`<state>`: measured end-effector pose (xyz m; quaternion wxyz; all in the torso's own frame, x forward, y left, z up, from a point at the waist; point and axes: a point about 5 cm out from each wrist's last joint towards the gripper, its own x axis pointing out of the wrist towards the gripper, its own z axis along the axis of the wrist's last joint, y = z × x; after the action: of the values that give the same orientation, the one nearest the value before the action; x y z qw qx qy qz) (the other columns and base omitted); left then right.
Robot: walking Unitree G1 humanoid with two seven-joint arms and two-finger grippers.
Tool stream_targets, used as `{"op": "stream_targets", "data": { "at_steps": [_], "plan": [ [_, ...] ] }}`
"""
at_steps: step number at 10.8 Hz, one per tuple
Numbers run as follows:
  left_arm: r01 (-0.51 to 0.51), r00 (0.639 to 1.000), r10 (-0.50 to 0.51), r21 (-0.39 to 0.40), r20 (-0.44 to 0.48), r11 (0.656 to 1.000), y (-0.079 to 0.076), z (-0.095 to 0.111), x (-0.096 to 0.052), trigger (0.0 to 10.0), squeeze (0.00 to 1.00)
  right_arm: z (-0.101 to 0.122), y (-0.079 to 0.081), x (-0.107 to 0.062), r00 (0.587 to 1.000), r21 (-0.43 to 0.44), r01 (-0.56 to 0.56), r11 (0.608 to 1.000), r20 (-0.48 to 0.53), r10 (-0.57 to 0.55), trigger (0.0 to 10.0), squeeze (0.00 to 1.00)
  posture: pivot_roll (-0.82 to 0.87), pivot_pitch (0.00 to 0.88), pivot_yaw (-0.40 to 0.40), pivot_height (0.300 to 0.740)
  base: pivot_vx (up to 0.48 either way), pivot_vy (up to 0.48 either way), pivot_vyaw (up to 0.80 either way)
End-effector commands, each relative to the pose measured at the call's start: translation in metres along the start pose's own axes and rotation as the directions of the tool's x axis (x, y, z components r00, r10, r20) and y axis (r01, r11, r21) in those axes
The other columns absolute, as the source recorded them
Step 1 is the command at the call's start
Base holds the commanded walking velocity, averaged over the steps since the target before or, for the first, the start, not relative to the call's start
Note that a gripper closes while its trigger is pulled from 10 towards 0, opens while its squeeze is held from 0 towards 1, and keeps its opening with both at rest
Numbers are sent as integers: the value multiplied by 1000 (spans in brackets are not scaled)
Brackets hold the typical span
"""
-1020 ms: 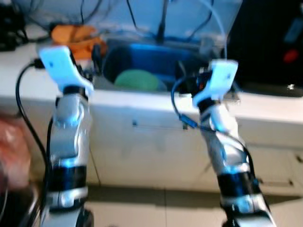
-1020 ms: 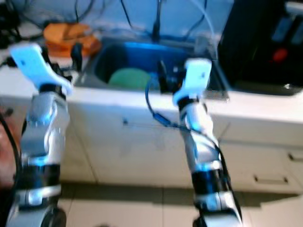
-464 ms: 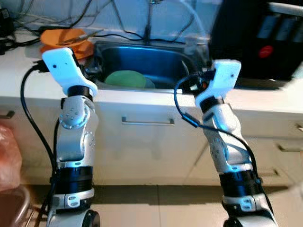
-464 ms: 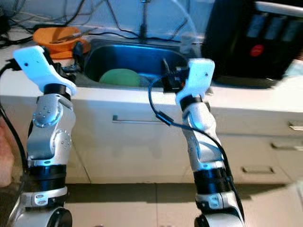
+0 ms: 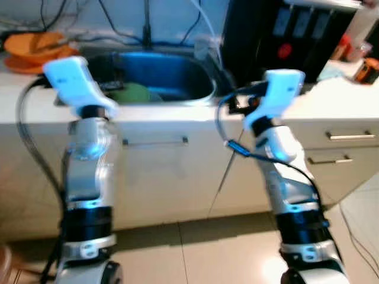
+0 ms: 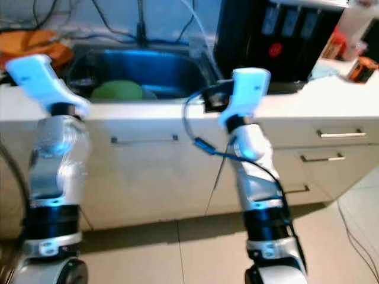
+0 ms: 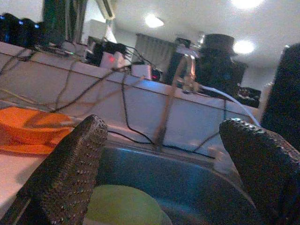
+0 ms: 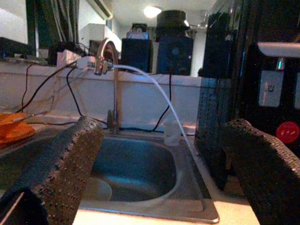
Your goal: Kitchen organization
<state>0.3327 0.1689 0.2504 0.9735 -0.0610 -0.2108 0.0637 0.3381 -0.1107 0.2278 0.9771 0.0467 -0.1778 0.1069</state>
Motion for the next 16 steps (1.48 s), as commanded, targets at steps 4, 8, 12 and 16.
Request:
{"op": "stream_targets", "data": {
  "at_steps": [4, 8, 12, 16],
  "plan": [
    [-5, 1000, 5, -4, 17, 1000, -2, 3, -1, 10000, 0, 3, 2, 4, 1000, -1, -12, 1000, 4, 12, 10000, 0, -28, 8, -89, 740, 0, 0, 119],
    [14, 1000, -14, 4, 4, 1000, -1, 0, -4, 10000, 0, 5, 7, 3, 1000, 0, -25, 1000, 13, 25, 10000, 0, -20, 14, -89, 740, 0, 0, 314],
    [28, 999, -28, 6, 36, 1000, -2, 10, 1, 10000, 0, 6, 6, 3, 1000, 7, -15, 1000, 17, 15, 10000, 0, -23, 13, -81, 740, 260, 0, 0],
    [29, 999, -30, 15, 43, 999, -2, 12, 3, 10000, 0, 8, 6, 4, 999, -19, -30, 999, 32, 31, 10000, 0, -20, 6, -79, 740, 404, 258, 0]
  ]
}}
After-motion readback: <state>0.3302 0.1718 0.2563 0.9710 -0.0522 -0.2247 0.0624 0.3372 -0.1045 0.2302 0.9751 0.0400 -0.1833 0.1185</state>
